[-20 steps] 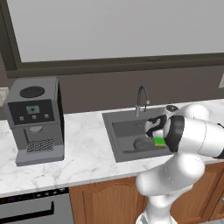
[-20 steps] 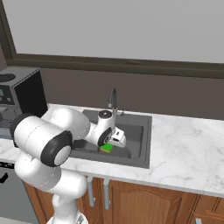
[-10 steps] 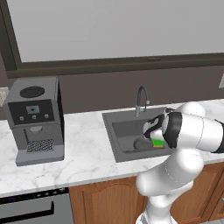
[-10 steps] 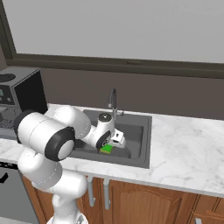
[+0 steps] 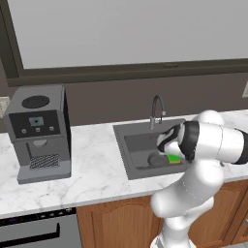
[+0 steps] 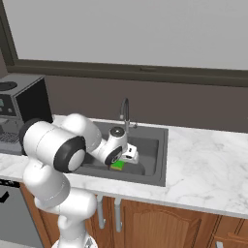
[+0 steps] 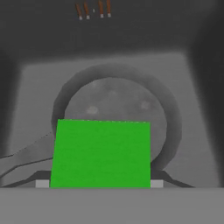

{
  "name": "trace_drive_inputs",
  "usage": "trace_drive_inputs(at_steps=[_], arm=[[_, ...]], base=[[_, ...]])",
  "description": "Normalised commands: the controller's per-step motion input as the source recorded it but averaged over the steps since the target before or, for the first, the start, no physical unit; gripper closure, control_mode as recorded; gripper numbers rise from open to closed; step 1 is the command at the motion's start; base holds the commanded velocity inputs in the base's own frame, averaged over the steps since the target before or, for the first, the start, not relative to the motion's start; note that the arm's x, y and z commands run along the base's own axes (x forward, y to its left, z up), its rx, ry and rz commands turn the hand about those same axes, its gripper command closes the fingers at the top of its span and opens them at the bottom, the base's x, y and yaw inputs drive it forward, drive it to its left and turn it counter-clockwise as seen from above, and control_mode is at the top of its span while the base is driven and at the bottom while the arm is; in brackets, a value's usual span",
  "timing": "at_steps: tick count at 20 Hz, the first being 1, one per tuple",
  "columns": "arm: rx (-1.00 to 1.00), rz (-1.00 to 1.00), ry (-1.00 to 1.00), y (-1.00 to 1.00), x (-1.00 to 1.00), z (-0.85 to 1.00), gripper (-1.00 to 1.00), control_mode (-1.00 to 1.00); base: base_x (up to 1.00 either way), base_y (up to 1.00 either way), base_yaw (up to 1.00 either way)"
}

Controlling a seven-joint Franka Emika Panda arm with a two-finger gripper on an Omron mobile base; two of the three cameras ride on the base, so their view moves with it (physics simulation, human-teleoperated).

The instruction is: Pick the pan and sponge and place them into the sink. Then turn on the water.

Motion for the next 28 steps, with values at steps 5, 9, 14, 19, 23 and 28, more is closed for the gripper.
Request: trace_drive_inputs(at_steps=[5, 9, 14, 19, 23, 28], arm=[[0.0, 0.03, -0.01, 0.04, 0.07, -0.08, 1.0, -1.0], [0.0, 0.02, -0.02, 0.06, 0.06, -0.12, 1.0, -1.0], [0.0, 0.02, -0.02, 0.08, 0.05, -0.15, 1.0, -1.0], [0.0, 0.02, -0.02, 0.06, 0.05, -0.18, 1.0, -1.0], [0.0, 0.03, -0.02, 0.05, 0.04, -0.18, 1.0, -1.0], [0.0, 0.02, -0.02, 0.04, 0.05, -0.16, 1.0, -1.0]], base=[[0.0, 0.0, 0.0], [0.0, 0.0, 0.0], [0.0, 0.0, 0.0], [0.0, 0.0, 0.0], [0.0, 0.0, 0.0], [0.0, 0.0, 0.0]])
